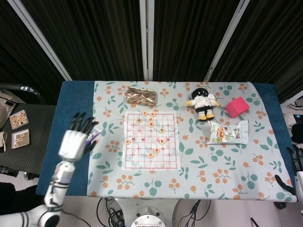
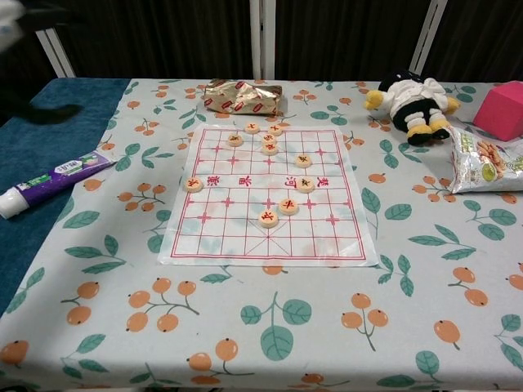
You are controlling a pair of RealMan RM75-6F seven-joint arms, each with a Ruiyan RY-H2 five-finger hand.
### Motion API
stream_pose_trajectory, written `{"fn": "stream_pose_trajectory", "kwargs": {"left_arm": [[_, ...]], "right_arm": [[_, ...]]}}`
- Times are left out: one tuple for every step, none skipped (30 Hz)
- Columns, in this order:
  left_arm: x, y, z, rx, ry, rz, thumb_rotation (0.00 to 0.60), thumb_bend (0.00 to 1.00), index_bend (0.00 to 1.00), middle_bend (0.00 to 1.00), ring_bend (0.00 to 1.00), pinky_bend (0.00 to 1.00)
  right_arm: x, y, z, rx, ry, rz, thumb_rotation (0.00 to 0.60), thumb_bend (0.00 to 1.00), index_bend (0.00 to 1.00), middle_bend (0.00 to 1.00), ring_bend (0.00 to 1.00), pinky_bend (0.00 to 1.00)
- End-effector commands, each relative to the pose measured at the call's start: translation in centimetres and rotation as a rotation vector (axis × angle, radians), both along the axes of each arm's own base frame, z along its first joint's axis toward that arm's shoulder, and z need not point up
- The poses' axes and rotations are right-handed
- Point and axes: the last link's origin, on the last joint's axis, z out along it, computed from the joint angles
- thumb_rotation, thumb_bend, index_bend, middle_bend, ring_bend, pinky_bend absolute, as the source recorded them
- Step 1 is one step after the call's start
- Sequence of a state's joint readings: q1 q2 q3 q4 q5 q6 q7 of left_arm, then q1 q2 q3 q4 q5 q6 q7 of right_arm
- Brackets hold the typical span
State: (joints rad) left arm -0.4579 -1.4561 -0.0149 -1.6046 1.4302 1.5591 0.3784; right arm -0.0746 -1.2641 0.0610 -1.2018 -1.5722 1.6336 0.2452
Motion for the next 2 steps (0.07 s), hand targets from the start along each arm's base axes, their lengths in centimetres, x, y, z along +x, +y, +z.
{"fn": "stream_pose_trajectory", "kwargs": {"left_arm": [[-4.92, -5.37, 3.16, 0.036, 0.040, 0.045, 0.600, 0.25, 0.21, 0.16, 0.00, 0.04], [-5.47, -5.93, 3.38, 0.039, 0.042, 0.050, 0.600, 0.25, 0.21, 0.16, 0.00, 0.04]], "right_arm": [[0.95, -0.87, -0.89, 0.036, 0.018, 0.015, 0.600, 0.10, 0.00, 0.00, 0.00, 0.00], [1.16, -1.01, -1.03, 0.040, 0.022, 0.018, 0.600, 0.10, 0.00, 0.00, 0.00, 0.00]]}}
